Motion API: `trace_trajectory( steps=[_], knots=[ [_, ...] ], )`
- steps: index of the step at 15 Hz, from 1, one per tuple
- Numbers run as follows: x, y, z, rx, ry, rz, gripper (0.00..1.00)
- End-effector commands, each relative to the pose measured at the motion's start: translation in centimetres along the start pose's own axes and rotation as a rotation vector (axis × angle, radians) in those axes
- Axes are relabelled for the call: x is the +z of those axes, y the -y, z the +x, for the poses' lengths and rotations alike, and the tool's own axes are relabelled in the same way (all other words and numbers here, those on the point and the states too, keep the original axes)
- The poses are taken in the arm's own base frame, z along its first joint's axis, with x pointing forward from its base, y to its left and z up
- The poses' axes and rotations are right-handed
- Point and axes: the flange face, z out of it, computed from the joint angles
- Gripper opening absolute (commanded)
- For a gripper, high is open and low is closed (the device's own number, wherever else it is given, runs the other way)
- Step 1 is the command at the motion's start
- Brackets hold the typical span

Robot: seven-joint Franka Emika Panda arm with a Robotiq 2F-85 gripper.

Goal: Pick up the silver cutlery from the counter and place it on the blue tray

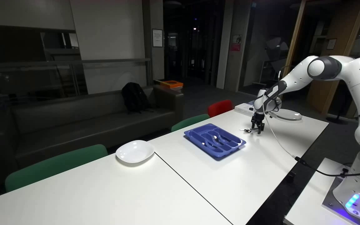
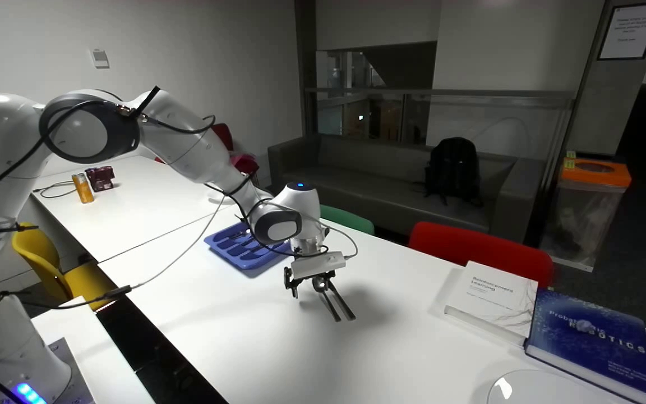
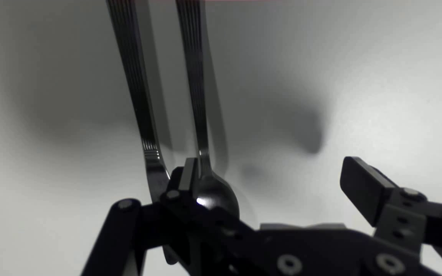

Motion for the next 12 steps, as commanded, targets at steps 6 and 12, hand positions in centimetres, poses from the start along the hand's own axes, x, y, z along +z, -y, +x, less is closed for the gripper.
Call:
trace_trajectory(
  steps=[6,12],
  knots=[
    [0.56,-1.28,-1.14,0.001,-0.008,0.022,1.0],
    [0.79,-1.34,-1.54,0.007,-0.006,0.039,1.0]
  ],
)
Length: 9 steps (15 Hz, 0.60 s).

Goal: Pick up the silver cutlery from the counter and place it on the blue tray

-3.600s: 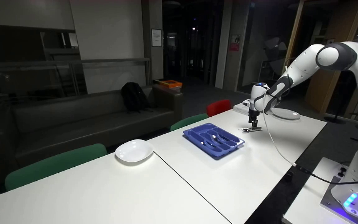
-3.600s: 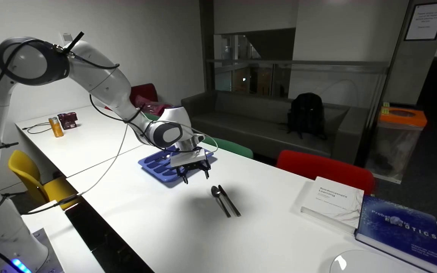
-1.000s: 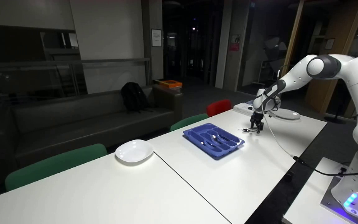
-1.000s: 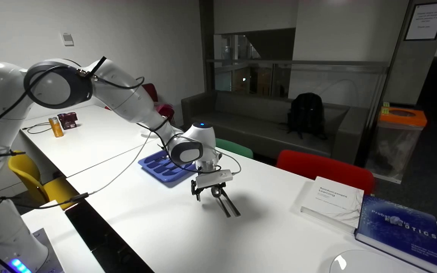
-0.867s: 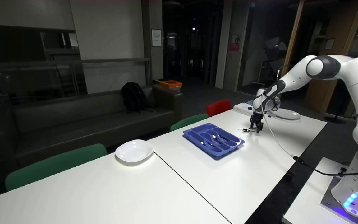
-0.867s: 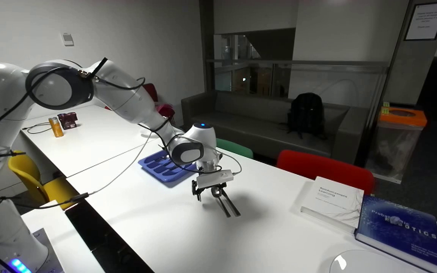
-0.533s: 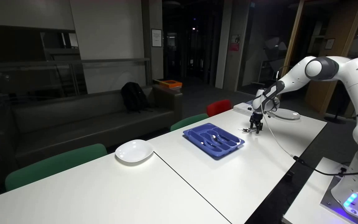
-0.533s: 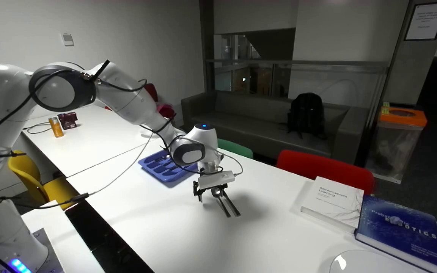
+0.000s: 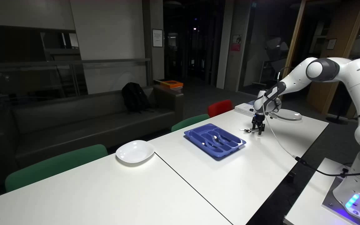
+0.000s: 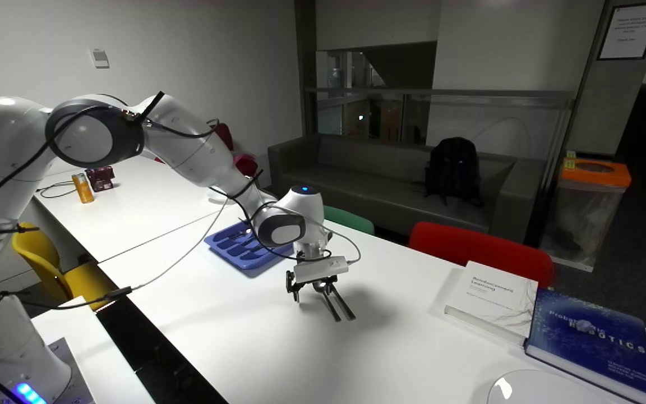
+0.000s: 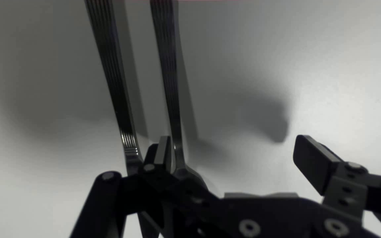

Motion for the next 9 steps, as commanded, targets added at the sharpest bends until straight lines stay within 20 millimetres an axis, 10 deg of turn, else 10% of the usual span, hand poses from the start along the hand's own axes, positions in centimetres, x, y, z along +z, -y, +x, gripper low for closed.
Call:
trace_trajectory(
  steps=[1,9],
  knots=[
    [-0.17,-0.94,-0.78,-0.004,-0.016,0.019,1.0],
    [0.8,-1.15,-0.89,0.001,-0.02,0.027,1.0]
  ],
)
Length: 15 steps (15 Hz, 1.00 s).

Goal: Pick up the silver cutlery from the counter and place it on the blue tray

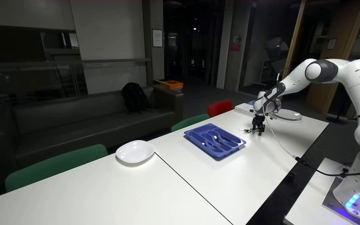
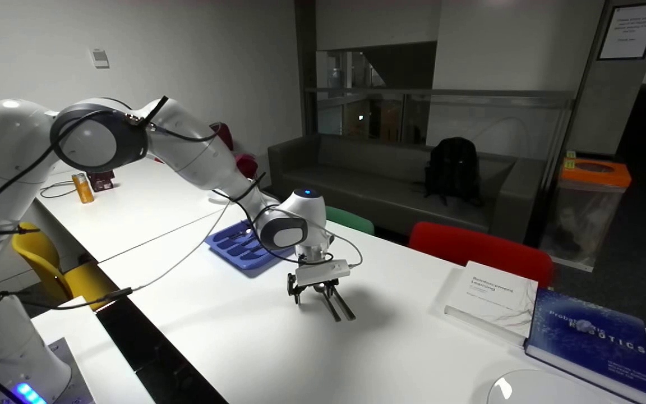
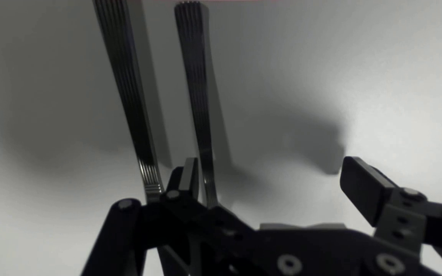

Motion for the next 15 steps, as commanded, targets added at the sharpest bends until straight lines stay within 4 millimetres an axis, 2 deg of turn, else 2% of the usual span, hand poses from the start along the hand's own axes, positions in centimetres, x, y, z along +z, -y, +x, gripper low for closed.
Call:
trace_trajectory(
  steps=[1,3,4,5,13,15],
  knots=[
    [0.1,-0.8,-0.5,-0.006,-0.021,0.02,1.0],
    [0.3,-0.8,-0.5,-0.006,-0.021,0.022,1.0],
    [0.4,-0.8,-0.6,-0.005,-0.02,0.023,0.91],
    [0.4,-0.9,-0.6,-0.003,-0.02,0.022,0.72],
    [-0.6,-1.8,-0.6,0.003,-0.021,0.021,0.12],
    [-1.0,-1.8,-0.3,0.014,-0.017,0.013,0.01]
  ],
)
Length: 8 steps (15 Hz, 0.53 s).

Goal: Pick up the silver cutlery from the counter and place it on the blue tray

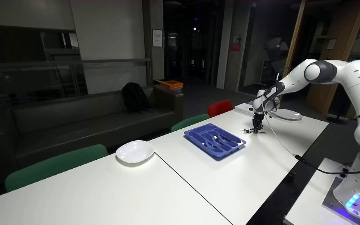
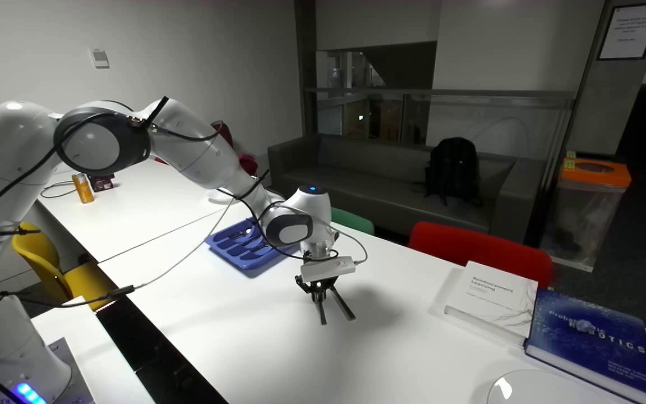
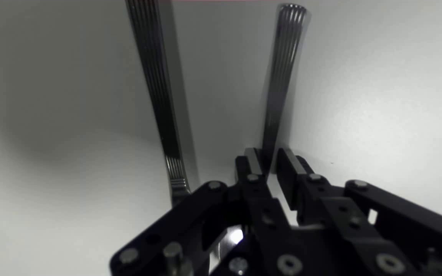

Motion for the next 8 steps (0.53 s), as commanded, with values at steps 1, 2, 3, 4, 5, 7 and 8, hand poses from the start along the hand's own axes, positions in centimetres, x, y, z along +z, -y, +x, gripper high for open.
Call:
trace_trajectory(
  steps=[1,2,3,4,5,7,8],
  knots=[
    [-0.6,-0.3,-0.1,0.012,-0.018,0.009,0.0],
    [-1.0,-0.2,0.1,0.018,-0.015,-0.001,0.0],
    [-1.6,-0.1,0.3,0.024,-0.012,-0.015,0.01],
    [-2.1,0.0,0.4,0.03,-0.013,-0.024,0.02],
    [-2.8,0.0,0.6,0.044,-0.013,-0.039,0.02],
    [-4.4,0.3,1.3,0.078,-0.015,-0.067,0.02],
    [-5.6,0.6,1.9,0.109,-0.019,-0.082,0.02]
  ],
)
